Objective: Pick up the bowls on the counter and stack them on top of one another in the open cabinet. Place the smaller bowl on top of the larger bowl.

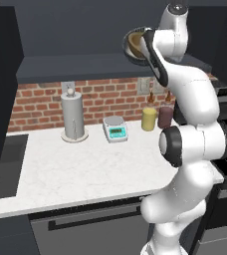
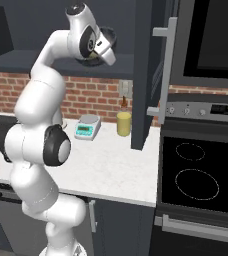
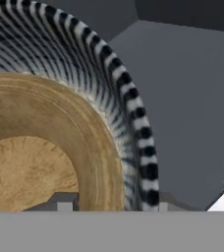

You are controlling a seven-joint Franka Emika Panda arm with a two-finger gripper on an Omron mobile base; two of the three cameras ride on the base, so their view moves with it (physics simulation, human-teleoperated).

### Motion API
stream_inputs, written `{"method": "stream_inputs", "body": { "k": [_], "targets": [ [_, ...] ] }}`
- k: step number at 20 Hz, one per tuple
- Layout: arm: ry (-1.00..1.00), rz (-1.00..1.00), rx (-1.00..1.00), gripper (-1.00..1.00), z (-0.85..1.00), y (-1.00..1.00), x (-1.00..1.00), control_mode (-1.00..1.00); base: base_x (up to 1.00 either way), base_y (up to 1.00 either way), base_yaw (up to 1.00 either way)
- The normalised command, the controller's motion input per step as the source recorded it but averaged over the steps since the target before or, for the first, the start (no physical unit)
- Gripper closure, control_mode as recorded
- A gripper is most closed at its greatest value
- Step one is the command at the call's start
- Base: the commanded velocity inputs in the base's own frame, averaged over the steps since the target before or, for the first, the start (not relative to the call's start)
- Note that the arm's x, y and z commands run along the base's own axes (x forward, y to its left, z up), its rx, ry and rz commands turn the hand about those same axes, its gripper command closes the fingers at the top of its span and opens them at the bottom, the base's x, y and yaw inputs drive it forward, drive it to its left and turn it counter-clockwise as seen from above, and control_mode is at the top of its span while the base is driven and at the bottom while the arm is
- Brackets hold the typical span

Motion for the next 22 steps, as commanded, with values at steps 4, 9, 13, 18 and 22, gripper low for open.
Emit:
{"method": "stream_inputs", "body": {
  "k": [4,9,13,18,22],
  "targets": [
    [-0.22,-0.12,-0.03,-1.00,-0.32,0.03,0.62,-1.00,0.00,0.00,0.00],
    [-0.07,-0.03,0.00,-1.00,-0.09,0.00,0.11,-1.00,0.00,0.00,0.00],
    [-0.18,0.00,0.01,-1.00,0.00,-0.09,-0.76,-1.00,0.00,0.00,0.00],
    [-0.39,0.00,0.03,-1.00,-0.01,-0.17,-1.00,-1.00,0.00,0.00,0.00],
    [-0.45,0.00,0.00,-1.00,-0.63,-0.04,-1.00,-1.00,0.00,0.00,0.00]
  ]
}}
